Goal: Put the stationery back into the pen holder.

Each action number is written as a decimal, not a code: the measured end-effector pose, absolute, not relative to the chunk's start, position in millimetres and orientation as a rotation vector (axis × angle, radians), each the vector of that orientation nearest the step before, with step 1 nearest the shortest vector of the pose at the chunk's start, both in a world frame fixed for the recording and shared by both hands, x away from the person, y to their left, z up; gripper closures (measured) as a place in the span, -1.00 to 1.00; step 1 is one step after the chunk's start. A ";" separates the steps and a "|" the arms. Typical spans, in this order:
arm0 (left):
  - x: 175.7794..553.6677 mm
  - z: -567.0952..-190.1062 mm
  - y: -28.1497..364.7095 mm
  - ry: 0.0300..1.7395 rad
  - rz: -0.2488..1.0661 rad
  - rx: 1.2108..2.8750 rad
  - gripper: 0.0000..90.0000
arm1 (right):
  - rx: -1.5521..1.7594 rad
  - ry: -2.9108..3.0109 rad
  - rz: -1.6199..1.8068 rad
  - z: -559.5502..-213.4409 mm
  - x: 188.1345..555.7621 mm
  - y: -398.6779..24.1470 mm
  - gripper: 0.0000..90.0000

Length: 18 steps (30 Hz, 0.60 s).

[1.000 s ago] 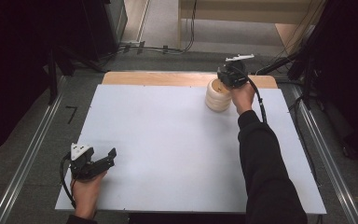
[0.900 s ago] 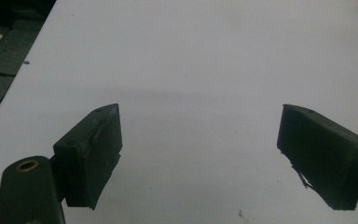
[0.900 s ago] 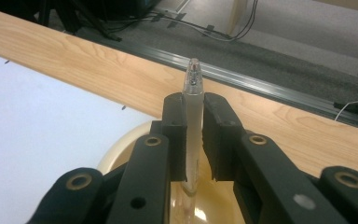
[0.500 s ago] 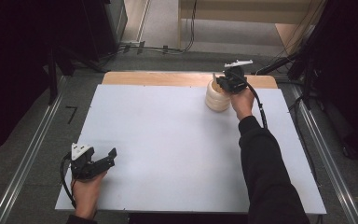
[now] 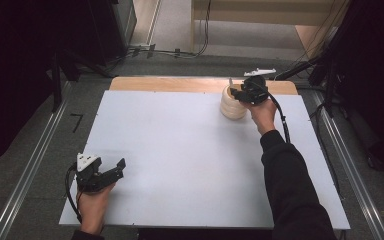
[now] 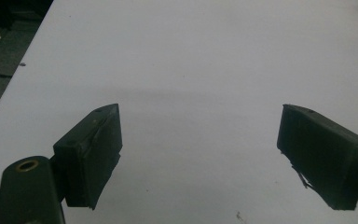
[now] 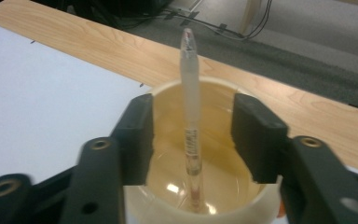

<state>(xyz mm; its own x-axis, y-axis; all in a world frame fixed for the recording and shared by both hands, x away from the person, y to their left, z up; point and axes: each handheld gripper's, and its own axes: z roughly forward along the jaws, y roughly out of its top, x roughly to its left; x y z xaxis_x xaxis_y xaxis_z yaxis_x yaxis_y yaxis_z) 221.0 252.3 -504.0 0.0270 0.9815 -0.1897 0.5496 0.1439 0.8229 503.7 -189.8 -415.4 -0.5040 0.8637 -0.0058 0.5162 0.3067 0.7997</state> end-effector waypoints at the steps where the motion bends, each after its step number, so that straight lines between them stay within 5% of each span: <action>1: 221.1 -504.1 252.2 1.626 0.685 1.507 -0.68 | 1.221 2.141 1.073 -415.7 502.2 -190.7 -0.03; 11: 221.2 -503.8 251.6 1.625 0.689 1.513 -0.68 | 1.233 2.151 1.076 -420.9 487.0 -194.9 -0.45; 18: 221.2 -503.6 251.2 1.625 0.689 1.512 -0.68 | 1.224 2.127 1.110 -419.4 473.4 -198.1 -0.57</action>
